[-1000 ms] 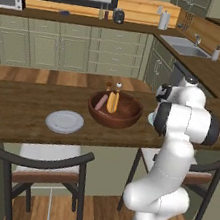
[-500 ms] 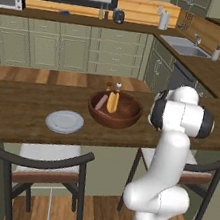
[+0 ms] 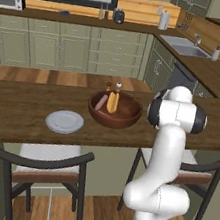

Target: Place one bun and one sausage from the bowl on each plate.

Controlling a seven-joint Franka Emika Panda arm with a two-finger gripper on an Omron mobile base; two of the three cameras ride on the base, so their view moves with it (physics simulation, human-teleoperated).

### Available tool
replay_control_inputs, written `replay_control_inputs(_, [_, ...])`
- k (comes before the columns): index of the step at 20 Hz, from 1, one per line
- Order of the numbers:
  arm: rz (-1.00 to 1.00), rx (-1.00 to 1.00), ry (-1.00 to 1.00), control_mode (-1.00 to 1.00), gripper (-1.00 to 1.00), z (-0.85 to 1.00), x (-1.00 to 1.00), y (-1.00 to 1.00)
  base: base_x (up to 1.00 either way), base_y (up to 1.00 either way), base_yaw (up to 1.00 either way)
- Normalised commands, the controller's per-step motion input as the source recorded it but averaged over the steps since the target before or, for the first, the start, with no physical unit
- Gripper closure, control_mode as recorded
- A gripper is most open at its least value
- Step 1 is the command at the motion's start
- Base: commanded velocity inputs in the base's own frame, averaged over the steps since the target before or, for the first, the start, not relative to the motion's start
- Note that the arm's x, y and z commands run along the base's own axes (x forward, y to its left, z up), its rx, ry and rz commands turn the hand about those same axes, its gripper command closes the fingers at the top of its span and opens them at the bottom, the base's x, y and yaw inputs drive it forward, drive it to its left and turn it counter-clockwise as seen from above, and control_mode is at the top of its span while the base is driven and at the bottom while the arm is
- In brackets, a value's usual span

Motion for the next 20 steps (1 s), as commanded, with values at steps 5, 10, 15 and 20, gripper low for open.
replay_control_inputs(5, [0.03, 0.02, 0.0, -1.0, 1.0, -0.36, 0.32, -0.16, 0.0, 0.0, 0.0])
replay_control_inputs(10, [0.0, 0.0, -0.01, -1.0, -1.0, -0.36, 0.12, 0.02, 0.0, 0.0, 0.0])
replay_control_inputs(15, [0.0, 0.0, -0.01, -1.0, -1.0, -0.02, 0.0, 0.0, 0.0, 0.0, 0.0])
replay_control_inputs(20, [0.0, 0.0, 0.0, -1.0, -1.0, 0.0, 0.0, 0.06, 0.0, 0.0, 0.0])
